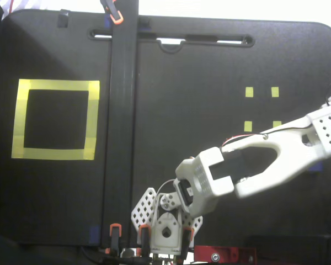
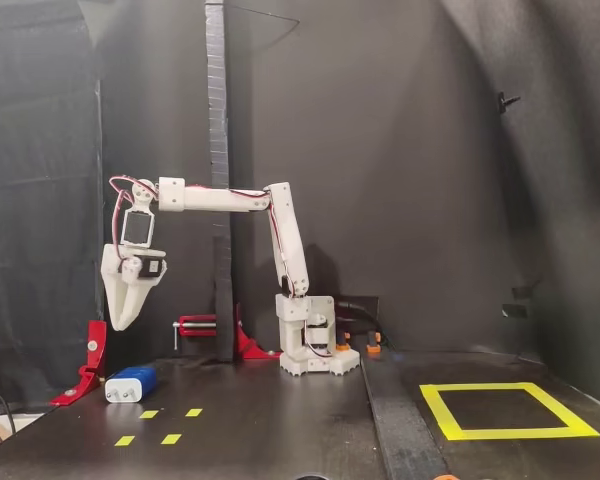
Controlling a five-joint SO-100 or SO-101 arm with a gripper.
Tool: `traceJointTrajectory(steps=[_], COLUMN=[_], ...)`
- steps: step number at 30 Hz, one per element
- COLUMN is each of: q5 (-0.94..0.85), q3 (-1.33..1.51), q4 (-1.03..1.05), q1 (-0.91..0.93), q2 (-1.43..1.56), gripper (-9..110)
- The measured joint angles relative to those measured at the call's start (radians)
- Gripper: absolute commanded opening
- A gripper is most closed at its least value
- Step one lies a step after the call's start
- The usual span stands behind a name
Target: Grasp the block and place it in the designated area.
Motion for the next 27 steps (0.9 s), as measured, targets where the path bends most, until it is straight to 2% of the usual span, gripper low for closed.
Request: traceJointTrajectory(steps=[4, 15, 24, 27], q5=[-0.067, -0.075, -0.104, -0.129], q3=[0.0, 0.0, 0.0, 0.0], q4=[0.006, 0.015, -0.005, -0.026], q1=[0.0, -0.003, 0.005, 0.012], q2=[0.0, 0.0, 0.0, 0.0], gripper=[0, 3, 33, 38])
